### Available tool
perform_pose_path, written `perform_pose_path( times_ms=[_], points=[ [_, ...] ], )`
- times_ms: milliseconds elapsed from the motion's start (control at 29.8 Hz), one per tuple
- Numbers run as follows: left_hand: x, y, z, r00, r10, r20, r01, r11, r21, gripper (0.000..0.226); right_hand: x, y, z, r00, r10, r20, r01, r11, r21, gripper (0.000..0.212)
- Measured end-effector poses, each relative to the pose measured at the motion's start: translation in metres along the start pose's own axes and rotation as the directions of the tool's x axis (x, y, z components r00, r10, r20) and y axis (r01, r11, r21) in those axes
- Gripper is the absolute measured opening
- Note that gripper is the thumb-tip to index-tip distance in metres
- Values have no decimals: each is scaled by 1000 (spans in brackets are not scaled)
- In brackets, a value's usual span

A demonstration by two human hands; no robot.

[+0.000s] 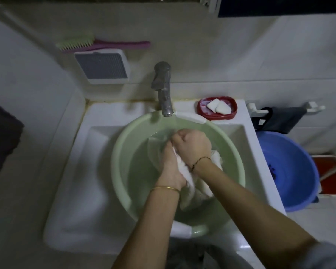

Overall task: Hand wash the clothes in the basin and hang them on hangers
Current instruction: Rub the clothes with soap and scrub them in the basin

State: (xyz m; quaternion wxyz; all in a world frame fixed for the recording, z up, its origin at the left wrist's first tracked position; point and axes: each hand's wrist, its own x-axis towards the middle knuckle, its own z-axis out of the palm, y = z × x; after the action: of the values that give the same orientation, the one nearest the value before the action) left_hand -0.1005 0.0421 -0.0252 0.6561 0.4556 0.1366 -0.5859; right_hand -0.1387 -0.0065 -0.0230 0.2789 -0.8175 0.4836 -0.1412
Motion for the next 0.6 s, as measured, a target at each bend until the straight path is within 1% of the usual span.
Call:
perform_pose_path(
  times_ms=[67,101,134,235,269,336,403,437,470,504,538,571,605],
  points=[
    [7,6,-2,1000,29,-10,-30,998,-57,37,-19,-6,6,992,-126,-31,127,991,48,46],
    [7,7,-1,1000,28,-13,-29,996,-85,38,-29,-10,8,987,-161,-22,162,985,64,49],
    [9,4,1,999,30,-26,-33,995,-90,39,-27,-10,7,989,-150,-15,150,986,72,49],
    [15,-5,14,999,25,-27,-27,997,-67,38,12,3,-4,999,32,16,-34,994,103,41],
    [16,-2,15,999,29,-20,-30,999,-44,36,16,5,-4,999,32,11,-33,992,125,42],
    [18,6,10,998,63,-17,-63,998,-15,37,0,0,2,997,-75,-9,76,991,113,46],
    [17,10,9,998,68,-14,-68,998,-9,37,-13,-5,7,992,-127,-21,129,984,122,50],
    [16,9,11,997,72,-30,-72,997,11,35,-4,-2,5,996,-91,-9,92,989,117,51],
    [18,8,13,997,67,-33,-66,997,32,33,11,3,1,1000,-15,7,14,993,119,50],
    [21,6,14,998,53,-44,-49,995,87,32,23,5,-4,999,48,12,-49,990,129,50],
    [24,7,16,996,60,-65,-49,987,153,32,30,7,-6,997,77,9,-78,988,134,49],
    [26,10,17,995,73,-72,-60,985,164,32,29,6,-5,999,51,0,-51,990,133,49],
    [28,14,14,993,97,-65,-88,987,135,35,21,2,0,1000,-4,-17,6,991,137,49]
  ],
)
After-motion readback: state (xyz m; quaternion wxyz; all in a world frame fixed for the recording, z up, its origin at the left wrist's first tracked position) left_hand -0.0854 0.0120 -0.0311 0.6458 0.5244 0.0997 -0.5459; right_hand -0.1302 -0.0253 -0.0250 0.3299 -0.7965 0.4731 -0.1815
